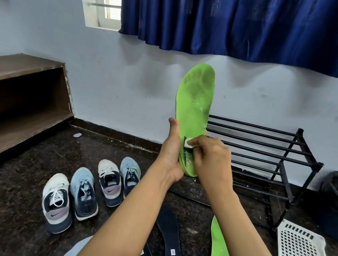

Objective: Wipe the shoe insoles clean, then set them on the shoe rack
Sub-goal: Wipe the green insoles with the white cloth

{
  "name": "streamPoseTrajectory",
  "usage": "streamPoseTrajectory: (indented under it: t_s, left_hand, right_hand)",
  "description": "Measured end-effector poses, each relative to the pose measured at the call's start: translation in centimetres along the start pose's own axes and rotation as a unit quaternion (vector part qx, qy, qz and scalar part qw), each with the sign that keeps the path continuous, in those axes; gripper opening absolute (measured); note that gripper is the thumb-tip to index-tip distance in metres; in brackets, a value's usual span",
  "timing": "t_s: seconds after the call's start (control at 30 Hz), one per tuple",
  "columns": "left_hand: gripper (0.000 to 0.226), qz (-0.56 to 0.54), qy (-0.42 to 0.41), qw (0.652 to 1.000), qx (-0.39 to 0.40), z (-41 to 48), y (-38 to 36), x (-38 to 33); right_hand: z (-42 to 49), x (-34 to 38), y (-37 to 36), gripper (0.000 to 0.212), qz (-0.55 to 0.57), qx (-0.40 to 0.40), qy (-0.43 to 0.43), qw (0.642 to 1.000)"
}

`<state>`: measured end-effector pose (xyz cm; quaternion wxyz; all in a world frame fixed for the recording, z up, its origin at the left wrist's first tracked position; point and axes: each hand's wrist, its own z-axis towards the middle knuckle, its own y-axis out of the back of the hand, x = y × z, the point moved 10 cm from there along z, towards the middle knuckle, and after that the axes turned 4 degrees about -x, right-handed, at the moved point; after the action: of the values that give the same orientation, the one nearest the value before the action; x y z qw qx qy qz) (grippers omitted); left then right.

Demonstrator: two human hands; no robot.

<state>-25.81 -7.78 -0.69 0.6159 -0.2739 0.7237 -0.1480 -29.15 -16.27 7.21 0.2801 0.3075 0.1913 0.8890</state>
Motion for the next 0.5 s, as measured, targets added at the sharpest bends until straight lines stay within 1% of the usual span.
streamPoseTrajectory:
  t_s: [0.07,0.13,0.23,0.3,0.4,0.5]
  left_hand:
    - [0.092,-0.010,-0.018,1.000,-0.002,0.5,0.5,-0.7]
    - [0.090,-0.016,-0.034,0.999,-0.003,0.7,0.8,-1.4]
    - [0.091,-0.020,-0.041,0.999,0.014,0.4,0.3,-1.7]
    - [0.090,-0.021,-0.037,0.999,0.016,0.2,0.0,-1.3]
    - [0.093,0.002,0.004,1.000,0.014,-0.4,-0.7,0.6]
    - [0.087,0.017,0.023,0.999,0.018,-1.0,-1.6,1.8]
  right_hand:
    - [-0.9,0.3,-0.8,0.026,0.024,0.044,-0.006,0.999]
    - [-1.5,0.4,-1.1,0.026,0.052,0.072,-0.021,0.996]
    - [-1.7,0.2,-0.6,0.024,0.075,0.077,-0.036,0.994]
    - [-1.3,0.2,-0.2,0.024,0.054,0.057,-0.021,0.997]
    - [-0.6,0.2,0.8,0.022,0.011,0.002,-0.004,1.000]
    - [0.2,0.0,2.3,0.018,-0.009,-0.060,-0.003,0.998]
